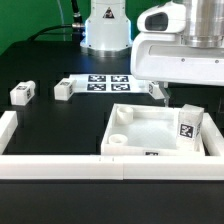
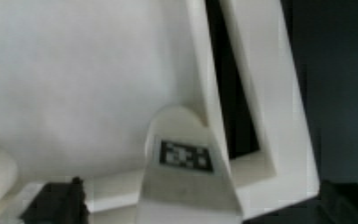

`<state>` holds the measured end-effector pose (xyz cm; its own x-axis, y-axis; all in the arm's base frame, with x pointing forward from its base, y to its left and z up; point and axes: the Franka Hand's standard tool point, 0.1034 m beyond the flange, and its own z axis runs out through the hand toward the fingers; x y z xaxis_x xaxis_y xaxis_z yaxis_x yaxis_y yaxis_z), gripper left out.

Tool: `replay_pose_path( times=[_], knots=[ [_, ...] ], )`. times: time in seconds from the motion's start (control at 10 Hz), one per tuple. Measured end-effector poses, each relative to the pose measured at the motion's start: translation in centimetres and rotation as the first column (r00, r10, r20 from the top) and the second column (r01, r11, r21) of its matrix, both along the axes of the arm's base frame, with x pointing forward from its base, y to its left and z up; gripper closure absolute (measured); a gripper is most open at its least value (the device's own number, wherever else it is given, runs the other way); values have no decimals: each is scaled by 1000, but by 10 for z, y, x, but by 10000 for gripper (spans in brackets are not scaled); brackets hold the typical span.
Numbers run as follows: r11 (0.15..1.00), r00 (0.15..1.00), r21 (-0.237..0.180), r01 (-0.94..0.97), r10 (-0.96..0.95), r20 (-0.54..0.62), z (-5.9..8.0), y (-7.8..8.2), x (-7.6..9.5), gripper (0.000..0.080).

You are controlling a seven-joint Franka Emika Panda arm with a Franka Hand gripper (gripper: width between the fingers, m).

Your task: Assemble square table

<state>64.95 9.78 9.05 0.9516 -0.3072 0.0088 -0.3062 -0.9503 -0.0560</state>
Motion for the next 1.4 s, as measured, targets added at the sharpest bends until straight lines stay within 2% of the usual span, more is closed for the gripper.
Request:
replay_pose_path(
  times=[0.2,0.3,0.8,0.9,1.0,1.3,1.4],
  knots=[
    [982,982,-24,-189,189,-7,2,11,-14,151],
    [980,980,-24,-197,197,-13,2,14,-19,151],
    [980,980,-24,-197,196,-15,-2,14,-22,151],
    [972,972,-23,-236,235,-8,-2,16,-31,151],
    [954,954,-21,-299,299,-13,0,16,-48,151],
    [936,936,-28,-352,352,2,-4,3,-102,151],
    [936,936,-26,-352,352,-2,-4,3,-105,151]
  ],
)
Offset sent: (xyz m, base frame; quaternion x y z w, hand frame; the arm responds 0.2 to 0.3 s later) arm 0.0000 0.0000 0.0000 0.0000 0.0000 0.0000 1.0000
